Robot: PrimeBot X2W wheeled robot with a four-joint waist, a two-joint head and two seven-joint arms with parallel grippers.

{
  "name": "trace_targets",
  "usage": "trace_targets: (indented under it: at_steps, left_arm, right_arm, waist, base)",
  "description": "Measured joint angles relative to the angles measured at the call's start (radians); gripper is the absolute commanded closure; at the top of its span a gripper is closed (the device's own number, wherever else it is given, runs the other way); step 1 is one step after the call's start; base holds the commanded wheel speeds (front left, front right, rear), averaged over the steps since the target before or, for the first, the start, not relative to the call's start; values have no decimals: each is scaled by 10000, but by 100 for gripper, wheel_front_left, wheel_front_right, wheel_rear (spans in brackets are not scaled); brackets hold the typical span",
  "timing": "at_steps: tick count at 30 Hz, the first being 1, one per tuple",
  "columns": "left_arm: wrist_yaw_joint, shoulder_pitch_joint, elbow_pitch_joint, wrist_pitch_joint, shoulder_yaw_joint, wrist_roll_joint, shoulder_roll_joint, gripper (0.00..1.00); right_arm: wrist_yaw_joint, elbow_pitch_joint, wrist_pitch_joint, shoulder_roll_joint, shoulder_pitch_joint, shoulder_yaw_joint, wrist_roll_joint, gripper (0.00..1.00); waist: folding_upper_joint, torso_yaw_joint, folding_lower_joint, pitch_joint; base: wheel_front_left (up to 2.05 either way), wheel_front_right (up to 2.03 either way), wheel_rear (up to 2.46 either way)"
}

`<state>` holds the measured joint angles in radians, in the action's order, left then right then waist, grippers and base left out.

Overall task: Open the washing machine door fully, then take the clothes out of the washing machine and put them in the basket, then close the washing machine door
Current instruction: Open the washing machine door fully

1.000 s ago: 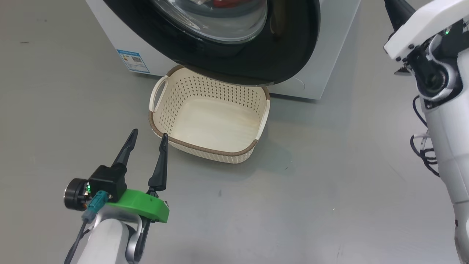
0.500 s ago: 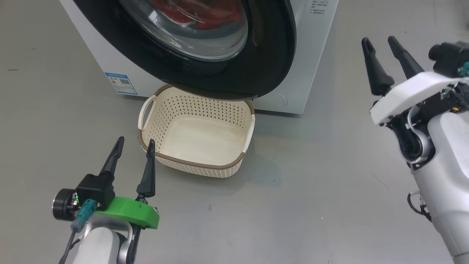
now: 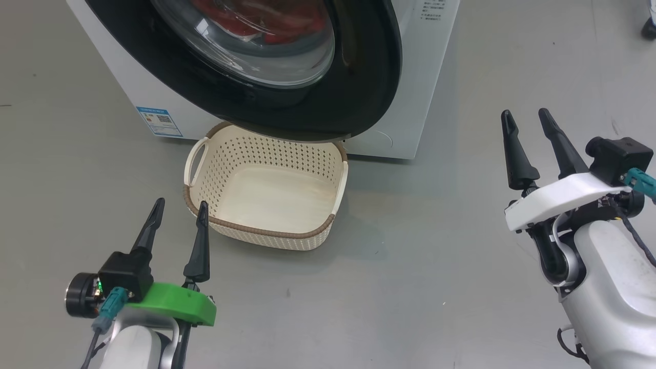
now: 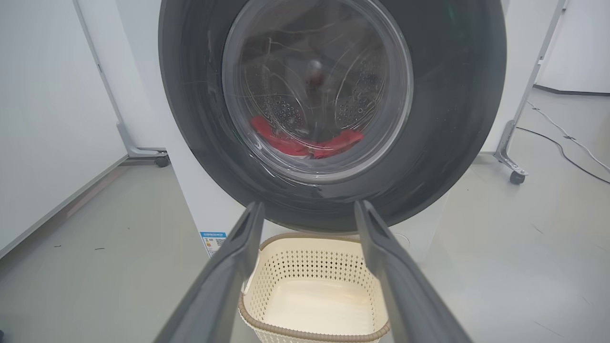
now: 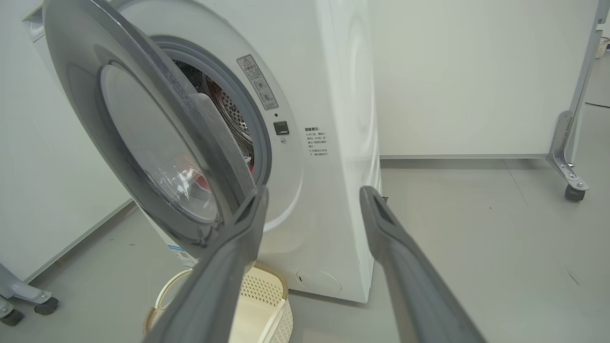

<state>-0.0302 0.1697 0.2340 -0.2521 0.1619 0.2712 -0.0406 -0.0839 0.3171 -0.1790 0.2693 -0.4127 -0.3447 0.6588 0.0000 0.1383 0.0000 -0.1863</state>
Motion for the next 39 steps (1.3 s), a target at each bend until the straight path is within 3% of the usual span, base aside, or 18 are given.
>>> trace_targets:
  at_steps: [39]
  left_arm:
    - [-102,-9,-151,0,-224,-171,8,0]
  right_arm:
    - [433,-989,-558,4,1149,48,-454,0]
  waist:
    - [0,-135,0,-132]
  base:
    - [0,0,0]
